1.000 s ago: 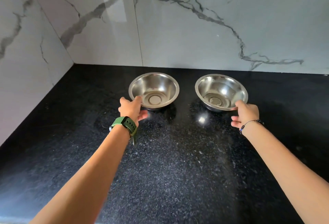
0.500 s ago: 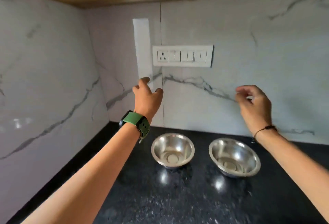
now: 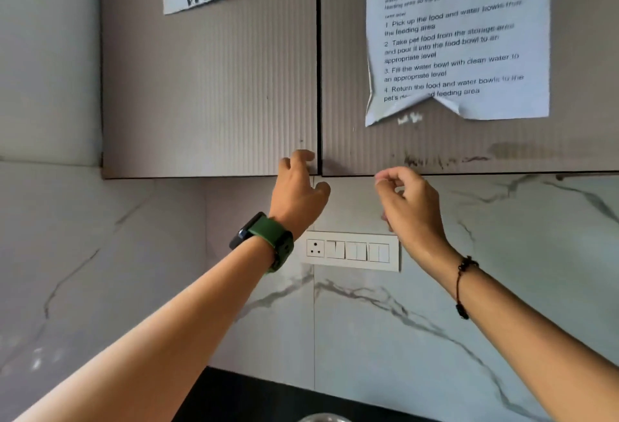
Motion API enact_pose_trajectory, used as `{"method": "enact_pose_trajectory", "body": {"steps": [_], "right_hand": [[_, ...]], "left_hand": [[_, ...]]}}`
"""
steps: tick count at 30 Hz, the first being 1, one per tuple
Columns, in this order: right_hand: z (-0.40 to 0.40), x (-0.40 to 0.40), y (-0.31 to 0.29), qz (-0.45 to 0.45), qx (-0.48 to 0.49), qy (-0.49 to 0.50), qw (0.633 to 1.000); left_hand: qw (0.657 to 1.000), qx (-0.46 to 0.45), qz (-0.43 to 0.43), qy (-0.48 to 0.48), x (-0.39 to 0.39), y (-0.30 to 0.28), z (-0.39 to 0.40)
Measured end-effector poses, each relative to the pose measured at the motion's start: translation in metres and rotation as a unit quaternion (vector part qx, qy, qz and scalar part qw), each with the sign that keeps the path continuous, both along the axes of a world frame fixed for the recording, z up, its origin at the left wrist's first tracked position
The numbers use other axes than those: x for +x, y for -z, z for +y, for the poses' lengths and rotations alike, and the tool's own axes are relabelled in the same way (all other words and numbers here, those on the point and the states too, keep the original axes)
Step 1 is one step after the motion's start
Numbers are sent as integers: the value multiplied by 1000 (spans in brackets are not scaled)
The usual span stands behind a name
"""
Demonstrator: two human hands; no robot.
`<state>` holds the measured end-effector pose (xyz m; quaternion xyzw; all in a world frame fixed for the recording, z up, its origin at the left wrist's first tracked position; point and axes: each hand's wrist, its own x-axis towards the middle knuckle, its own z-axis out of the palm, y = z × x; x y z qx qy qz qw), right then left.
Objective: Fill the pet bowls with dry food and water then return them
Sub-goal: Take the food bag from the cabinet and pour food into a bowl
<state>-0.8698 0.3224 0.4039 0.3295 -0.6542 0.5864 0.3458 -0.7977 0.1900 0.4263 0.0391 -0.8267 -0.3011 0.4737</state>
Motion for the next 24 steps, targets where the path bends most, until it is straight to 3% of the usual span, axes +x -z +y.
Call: {"method": "enact_pose_trajectory", "body": {"steps": [4, 8, 11, 13, 15, 16, 19, 24], "right_hand": [[-32, 6, -4, -124, 5, -104, 987], [-75, 4, -1, -256, -39, -248, 933], [-98, 5, -8, -303, -137, -416, 847], [-106, 6, -9, -316, -203, -533, 758], [-112, 4, -7, -329, -260, -608, 674], [-113, 3, -5, -331, -275, -626, 650], [-110, 3, -1, -328, -278, -637, 640], [-105, 24, -1, -277, -228, -646, 674]], "left_hand": [[990, -103, -4, -95, -9, -3, -16], [935, -284, 7, -210, -15, -4, -31], [906, -357, -9, -226, -16, -8, -38], [901, -371, -39, -220, -17, -14, -41], [919, -346, -48, -184, -18, -20, -41], [934, -318, -39, -155, -18, -21, -39], [966, -240, 10, -92, -14, -23, -33], [968, -215, 77, -101, 1, -18, -29]]}}
